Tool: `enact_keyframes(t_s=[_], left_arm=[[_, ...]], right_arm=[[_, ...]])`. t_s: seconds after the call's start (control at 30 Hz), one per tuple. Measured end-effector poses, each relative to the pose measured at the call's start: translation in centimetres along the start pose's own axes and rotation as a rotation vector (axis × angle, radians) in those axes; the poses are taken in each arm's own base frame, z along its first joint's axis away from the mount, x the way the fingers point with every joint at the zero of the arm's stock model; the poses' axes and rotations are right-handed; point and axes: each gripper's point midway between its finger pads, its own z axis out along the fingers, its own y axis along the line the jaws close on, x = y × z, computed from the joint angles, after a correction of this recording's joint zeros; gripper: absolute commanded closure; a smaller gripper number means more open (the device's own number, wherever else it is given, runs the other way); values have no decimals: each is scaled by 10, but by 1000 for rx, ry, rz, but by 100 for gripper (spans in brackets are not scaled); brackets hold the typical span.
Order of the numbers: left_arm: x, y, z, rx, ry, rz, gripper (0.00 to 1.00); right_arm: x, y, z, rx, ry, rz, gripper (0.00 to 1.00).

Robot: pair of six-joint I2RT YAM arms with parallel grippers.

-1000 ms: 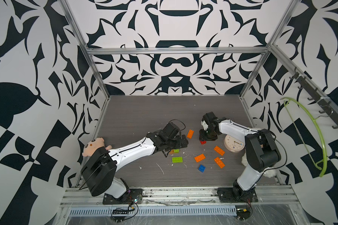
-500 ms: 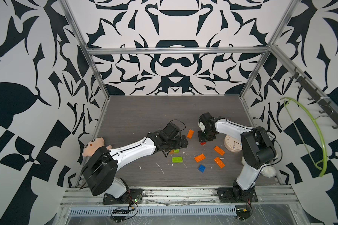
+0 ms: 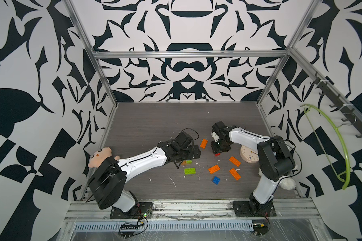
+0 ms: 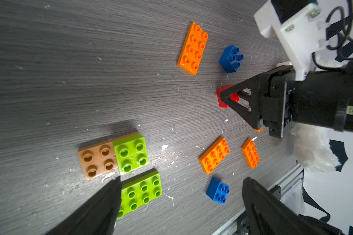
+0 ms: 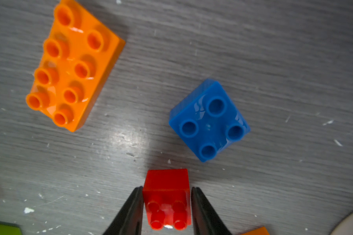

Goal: Assemble the number 5 with lego
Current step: Pick up the lego brick from the center of the board.

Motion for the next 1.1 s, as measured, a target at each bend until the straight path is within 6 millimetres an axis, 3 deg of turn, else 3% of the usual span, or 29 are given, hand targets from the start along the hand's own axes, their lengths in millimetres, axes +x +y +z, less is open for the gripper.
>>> enact_keyframes(t_s=[0.57,0.73,0.93,1.1], left_arm=[[0,1,1,-7,-1,-1,1],[-1,2,1,-12,-7,-1,1],[-10,7,-6,-34,-66,-14,1],[-15,17,-27,-44,-150,-38,1]], right_arm=[[3,-1,-2,23,6,-22,70],[3,2,-17,13,-27,4,70],[6,25,-47,-35,-114,28,71],[18,52,-58,-65,-137,29,71]])
